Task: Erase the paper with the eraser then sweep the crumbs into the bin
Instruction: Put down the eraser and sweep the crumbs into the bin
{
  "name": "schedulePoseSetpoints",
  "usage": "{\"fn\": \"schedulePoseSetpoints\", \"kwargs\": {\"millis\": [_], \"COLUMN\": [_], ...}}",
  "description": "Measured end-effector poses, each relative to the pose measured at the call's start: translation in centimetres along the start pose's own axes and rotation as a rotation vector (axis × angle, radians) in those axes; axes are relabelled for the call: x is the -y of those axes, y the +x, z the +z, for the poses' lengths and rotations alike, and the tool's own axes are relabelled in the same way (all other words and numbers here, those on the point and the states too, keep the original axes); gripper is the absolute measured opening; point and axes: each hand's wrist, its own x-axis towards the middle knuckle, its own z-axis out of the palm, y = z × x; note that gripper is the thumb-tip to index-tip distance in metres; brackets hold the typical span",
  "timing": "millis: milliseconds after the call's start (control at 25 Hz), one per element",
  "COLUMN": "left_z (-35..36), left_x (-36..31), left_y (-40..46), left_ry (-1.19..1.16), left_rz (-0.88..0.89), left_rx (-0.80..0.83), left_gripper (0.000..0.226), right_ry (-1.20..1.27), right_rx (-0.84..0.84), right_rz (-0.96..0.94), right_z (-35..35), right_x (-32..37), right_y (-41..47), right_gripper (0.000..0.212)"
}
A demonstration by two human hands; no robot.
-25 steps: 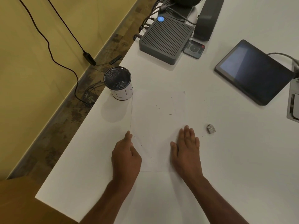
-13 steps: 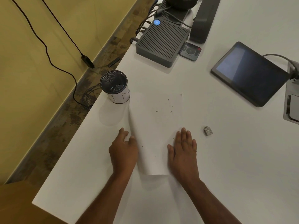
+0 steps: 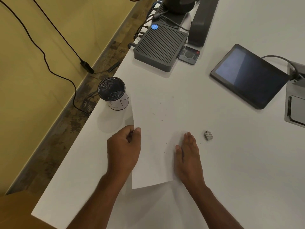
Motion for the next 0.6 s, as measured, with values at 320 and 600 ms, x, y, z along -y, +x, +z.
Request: {"fn": "schedulePoseSetpoints", "kwargs": {"millis": [320,600], "left_z": [-2.1,-2.2], "left_x": [-5.6,-5.5], "left_y": [-0.7,-0.5], "left_ry": [-0.009,0.03], "left_rz": [0.273,0.322], "left_rx": [0.004,-0.016], "left_gripper": [0.022,0.023], "right_ry": [0.192,0.183], "right_rx": [-0.015,-0.003], "right_rz": [0.137,0.123], "right_z": [-1.9,-2.1], "right_x": [0.6,0.6], "right_y": [-0.1,-0.4], "right_gripper": [0.053,0.052]}}
